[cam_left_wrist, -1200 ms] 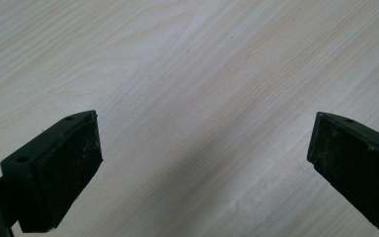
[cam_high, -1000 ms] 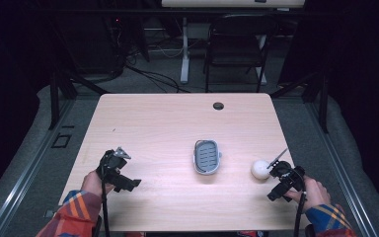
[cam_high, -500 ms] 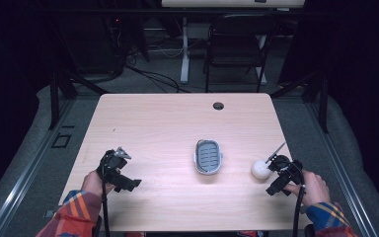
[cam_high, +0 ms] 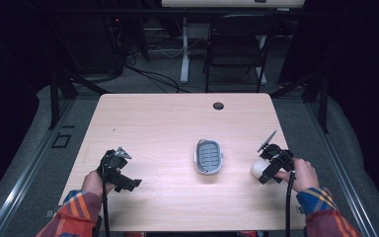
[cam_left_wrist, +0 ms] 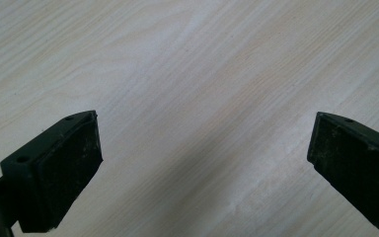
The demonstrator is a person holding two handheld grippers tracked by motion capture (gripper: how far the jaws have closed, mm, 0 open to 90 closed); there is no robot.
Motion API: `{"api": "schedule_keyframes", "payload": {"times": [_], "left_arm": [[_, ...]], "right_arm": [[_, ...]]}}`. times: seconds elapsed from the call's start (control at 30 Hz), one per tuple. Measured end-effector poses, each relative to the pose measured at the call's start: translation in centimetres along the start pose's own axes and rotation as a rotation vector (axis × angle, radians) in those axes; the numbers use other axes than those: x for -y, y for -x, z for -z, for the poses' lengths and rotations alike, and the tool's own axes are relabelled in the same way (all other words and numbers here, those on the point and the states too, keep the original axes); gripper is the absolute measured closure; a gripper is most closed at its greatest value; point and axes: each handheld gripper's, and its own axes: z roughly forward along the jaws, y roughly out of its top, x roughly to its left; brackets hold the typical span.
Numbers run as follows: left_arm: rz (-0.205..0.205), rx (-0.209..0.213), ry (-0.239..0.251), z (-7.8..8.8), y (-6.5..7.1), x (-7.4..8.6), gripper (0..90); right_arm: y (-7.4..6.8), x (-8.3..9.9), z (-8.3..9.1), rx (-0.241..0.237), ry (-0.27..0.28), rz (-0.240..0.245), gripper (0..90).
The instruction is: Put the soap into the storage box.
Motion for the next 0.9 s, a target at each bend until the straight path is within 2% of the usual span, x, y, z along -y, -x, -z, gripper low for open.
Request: {"api": "schedule_keyframes", "payload": {"times": [0.03,0.07,0.1,0.13,0.17,0.2,0.23,0.27,0.3,0.33,0.37,0.4,0.43,0.47,0.5,0.53,0.63,0.7,0.73,0.77,0.8,0.83,0.87,0.9], "left_arm": [[0.000,0.000,0.000,0.0,0.0,0.0,0.2],[-0.001,-0.001,0.001,0.0,0.0,0.0,0.2],[-0.001,-0.001,0.001,0.0,0.0,0.0,0.2],[-0.001,0.000,-0.001,0.1,0.0,0.0,0.2],[-0.001,0.000,-0.001,0.1,0.0,0.0,0.2],[0.002,0.002,0.001,0.0,-0.1,0.0,0.2],[0.002,0.002,0.001,0.0,-0.1,0.0,0.2],[0.000,0.000,0.000,0.0,0.0,0.0,0.2],[0.000,0.000,0.000,0.0,0.0,0.0,0.2],[-0.002,-0.001,0.001,0.1,0.0,0.0,0.2],[-0.002,-0.001,0.001,0.1,0.0,0.0,0.2],[-0.001,0.000,0.001,0.1,-0.1,0.0,0.2],[-0.001,0.001,0.001,0.1,-0.1,0.1,0.2],[-0.001,0.000,0.002,0.1,-0.1,0.1,0.2],[-0.001,0.000,0.002,0.1,-0.1,0.1,0.2],[-0.002,0.000,0.001,0.1,-0.1,0.0,0.2],[-0.001,0.000,0.002,0.1,0.0,0.0,0.2],[-0.002,-0.001,0.001,0.1,0.0,0.0,0.2],[0.003,0.003,0.002,0.1,-0.1,0.1,0.2],[0.003,0.003,0.002,0.1,-0.1,0.1,0.2],[0.003,0.002,0.001,0.0,-0.1,0.0,0.2],[0.000,-0.001,-0.001,0.1,-0.1,0.0,0.2],[-0.001,0.000,0.002,0.1,0.0,0.0,0.2],[-0.001,0.000,0.002,0.1,0.0,0.0,0.2]], "right_arm": [[0.0,0.0,0.0,0.000,0.000,0.000,0.0],[-0.3,-0.2,-0.8,-0.029,0.087,-0.069,0.0],[-0.3,-0.5,-1.0,-0.029,0.088,-0.068,0.0],[0.9,-1.9,0.6,0.026,-0.150,0.148,0.0],[0.9,-1.9,0.6,0.026,-0.150,0.148,0.0],[-0.6,-1.0,-1.9,-0.060,0.140,-0.118,0.0],[-0.6,-1.0,-1.9,-0.060,0.140,-0.118,0.0],[0.7,-2.3,-0.1,-0.002,-0.094,0.085,0.0],[0.7,-2.3,-0.1,-0.002,-0.094,0.085,0.0],[-0.1,-1.9,-1.3,-0.050,0.072,-0.073,0.0],[-0.1,-1.9,-1.3,-0.050,0.072,-0.073,0.0],[-0.1,-2.1,-1.6,-0.062,0.102,-0.102,0.0],[-0.1,-2.1,-1.6,-0.062,0.102,-0.102,0.0],[0.2,-2.5,-1.3,-0.047,0.042,-0.063,0.0],[0.2,-2.5,-1.3,-0.047,0.042,-0.063,0.0],[0.4,-2.8,-1.2,-0.043,0.013,-0.041,0.0],[0.4,-3.0,-1.2,-0.044,0.015,-0.051,0.0],[0.2,-3.1,-1.6,-0.061,0.046,-0.082,0.0],[0.3,-3.3,-1.5,-0.048,0.007,-0.052,0.0],[0.3,-3.3,-1.5,-0.048,0.007,-0.052,0.0],[0.5,-3.5,-1.3,-0.041,-0.025,-0.028,0.0],[0.4,-3.6,-1.4,-0.042,-0.035,-0.030,0.1],[0.3,-3.6,-1.8,-0.045,-0.003,-0.063,2.0],[0.3,-3.6,-1.8,-0.045,-0.003,-0.063,2.0]]}}
